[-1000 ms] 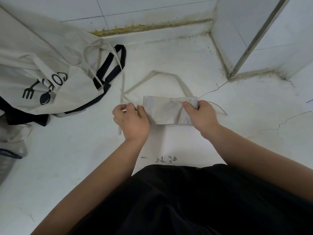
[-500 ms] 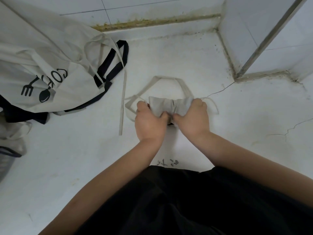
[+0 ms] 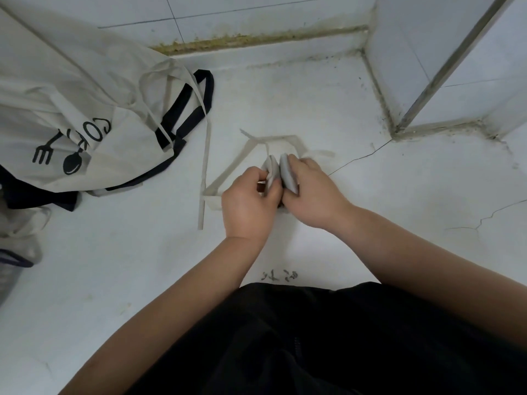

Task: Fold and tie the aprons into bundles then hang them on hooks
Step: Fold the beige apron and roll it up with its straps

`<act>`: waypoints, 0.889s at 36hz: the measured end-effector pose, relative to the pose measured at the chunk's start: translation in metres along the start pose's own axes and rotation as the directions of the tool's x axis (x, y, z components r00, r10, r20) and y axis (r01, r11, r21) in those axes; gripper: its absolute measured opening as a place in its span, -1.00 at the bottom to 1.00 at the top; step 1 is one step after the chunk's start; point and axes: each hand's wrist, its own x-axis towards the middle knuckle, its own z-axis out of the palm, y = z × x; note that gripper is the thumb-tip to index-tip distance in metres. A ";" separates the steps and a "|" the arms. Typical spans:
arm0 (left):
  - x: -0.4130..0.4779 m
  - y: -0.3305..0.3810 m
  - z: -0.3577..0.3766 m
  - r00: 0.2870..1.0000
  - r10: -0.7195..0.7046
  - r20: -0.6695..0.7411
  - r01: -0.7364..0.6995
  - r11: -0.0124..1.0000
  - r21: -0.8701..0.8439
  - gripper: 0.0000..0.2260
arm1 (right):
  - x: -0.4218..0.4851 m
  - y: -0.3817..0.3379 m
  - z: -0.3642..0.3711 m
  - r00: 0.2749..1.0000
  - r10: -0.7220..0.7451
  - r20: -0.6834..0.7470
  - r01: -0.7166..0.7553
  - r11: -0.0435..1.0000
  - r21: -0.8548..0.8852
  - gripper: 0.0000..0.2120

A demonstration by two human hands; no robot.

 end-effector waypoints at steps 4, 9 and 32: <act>0.007 0.000 -0.006 0.999 -0.044 0.033 0.044 0.999 -0.017 -0.82 | -0.009 0.002 0.004 0.999 -0.036 -0.011 0.037 0.991 0.125 -0.56; 0.006 -0.002 -0.007 0.994 -0.041 0.101 0.043 0.999 -0.024 -0.74 | -0.014 -0.001 0.003 0.979 -0.121 -0.167 0.138 0.986 0.098 -0.57; -0.008 -0.014 -0.007 0.997 0.066 0.046 -0.052 0.963 -0.264 -0.87 | -0.017 -0.002 0.010 0.988 0.129 -0.084 -0.039 0.737 0.675 -0.81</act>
